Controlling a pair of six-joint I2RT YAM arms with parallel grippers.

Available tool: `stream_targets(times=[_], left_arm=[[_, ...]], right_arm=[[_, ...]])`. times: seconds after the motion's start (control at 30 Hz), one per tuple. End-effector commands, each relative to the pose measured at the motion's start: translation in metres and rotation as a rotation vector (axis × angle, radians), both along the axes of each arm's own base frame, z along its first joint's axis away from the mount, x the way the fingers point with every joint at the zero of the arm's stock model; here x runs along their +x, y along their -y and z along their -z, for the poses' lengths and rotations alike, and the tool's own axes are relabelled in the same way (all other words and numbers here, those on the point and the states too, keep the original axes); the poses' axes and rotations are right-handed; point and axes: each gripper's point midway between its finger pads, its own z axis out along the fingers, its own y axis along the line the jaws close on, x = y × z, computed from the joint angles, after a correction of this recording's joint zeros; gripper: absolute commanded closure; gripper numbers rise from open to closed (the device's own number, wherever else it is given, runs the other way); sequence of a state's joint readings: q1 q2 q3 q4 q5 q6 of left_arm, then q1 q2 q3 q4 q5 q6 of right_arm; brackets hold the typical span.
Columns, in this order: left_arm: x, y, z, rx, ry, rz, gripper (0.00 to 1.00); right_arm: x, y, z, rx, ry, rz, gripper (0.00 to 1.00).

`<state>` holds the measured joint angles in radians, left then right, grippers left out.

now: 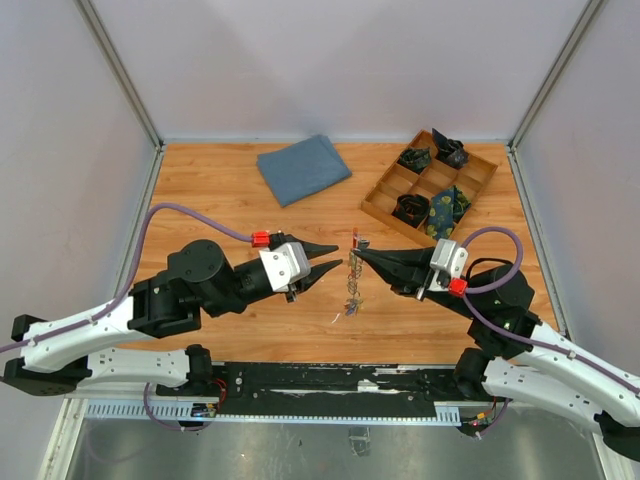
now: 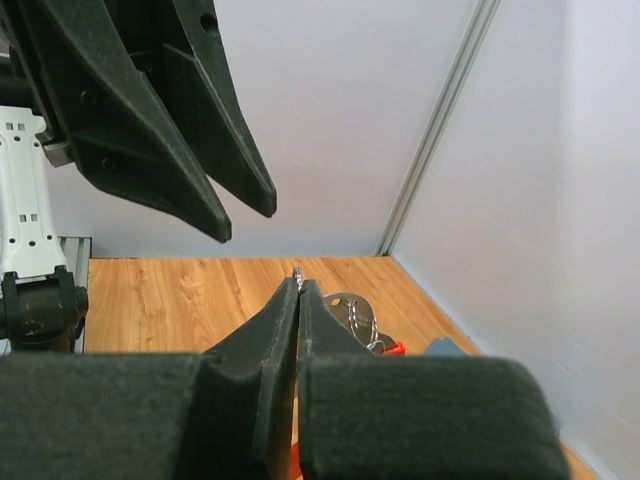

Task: Put the keys on the keyring

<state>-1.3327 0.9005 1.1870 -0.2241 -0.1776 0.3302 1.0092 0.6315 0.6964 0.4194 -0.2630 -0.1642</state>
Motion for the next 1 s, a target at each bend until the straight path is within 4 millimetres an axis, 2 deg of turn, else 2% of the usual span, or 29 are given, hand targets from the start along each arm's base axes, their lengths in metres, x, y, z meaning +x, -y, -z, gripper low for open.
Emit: stream_targets(times=[0.0,0.27,0.37,0.47,0.6,0.77,0.97], left_arm=[[0.003,0.005,0.000,-0.057,-0.027,-0.023,0.68],[0.001,0.013,0.018,-0.034,-0.053,-0.002,0.64],[0.003,0.013,0.023,-0.029,-0.068,-0.016,0.64],[0.011,0.005,0.024,-0.056,-0.094,-0.056,0.64],[0.048,-0.017,0.030,-0.118,-0.193,-0.176,0.63],[0.104,-0.046,0.050,-0.133,-0.309,-0.345,0.58],[0.135,-0.077,0.065,-0.140,-0.359,-0.499,0.50]], right_arm=[[-0.006,0.010,-0.032,0.079,0.054,0.007,1.00],[-0.026,-0.002,-0.018,-0.032,0.080,-0.113,0.99],[-0.018,-0.002,-0.014,-0.041,0.062,-0.077,0.99],[0.002,0.002,0.002,-0.101,0.000,0.028,1.00],[0.041,0.015,0.044,-0.221,-0.172,0.245,0.99],[0.066,0.011,0.088,-0.294,-0.297,0.355,1.00],[0.100,-0.002,0.130,-0.420,-0.366,0.471,0.99]])
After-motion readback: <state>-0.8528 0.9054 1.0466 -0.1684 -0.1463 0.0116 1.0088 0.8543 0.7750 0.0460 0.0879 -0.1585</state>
